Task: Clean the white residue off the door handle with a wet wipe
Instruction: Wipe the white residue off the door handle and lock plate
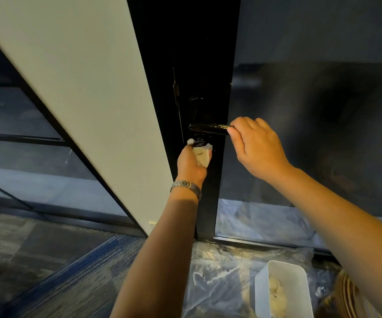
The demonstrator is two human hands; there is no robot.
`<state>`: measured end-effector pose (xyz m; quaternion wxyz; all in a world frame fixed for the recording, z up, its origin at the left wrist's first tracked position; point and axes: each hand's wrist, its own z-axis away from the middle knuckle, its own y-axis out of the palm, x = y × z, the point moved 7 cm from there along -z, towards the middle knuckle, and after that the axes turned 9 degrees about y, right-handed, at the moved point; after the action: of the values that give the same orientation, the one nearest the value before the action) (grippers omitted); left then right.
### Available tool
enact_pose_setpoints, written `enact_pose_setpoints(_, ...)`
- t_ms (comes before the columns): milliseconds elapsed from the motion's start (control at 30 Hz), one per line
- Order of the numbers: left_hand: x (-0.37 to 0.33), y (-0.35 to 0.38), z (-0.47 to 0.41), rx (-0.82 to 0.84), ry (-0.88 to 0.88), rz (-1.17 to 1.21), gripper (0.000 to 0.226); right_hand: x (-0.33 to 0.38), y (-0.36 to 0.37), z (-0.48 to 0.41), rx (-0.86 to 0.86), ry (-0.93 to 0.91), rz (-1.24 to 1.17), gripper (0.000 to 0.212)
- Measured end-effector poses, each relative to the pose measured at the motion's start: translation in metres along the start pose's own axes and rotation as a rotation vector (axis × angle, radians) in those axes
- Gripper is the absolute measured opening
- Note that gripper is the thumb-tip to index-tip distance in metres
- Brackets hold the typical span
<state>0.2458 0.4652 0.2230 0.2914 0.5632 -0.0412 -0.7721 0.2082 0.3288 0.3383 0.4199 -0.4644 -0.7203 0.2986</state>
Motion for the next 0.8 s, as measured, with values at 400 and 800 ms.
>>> enact_pose_setpoints(400, -0.055, 0.019, 0.009, 0.120, 0.913, -0.921, 0.012, 0.000, 0.000, 0.001, 0.023, 0.028, 0.007, 0.031)
enact_pose_setpoints(800, -0.049, 0.047, 0.019, 0.477, 1.285, -1.428, 0.025, 0.000, 0.001, 0.002, 0.031, 0.079, 0.008, 0.032)
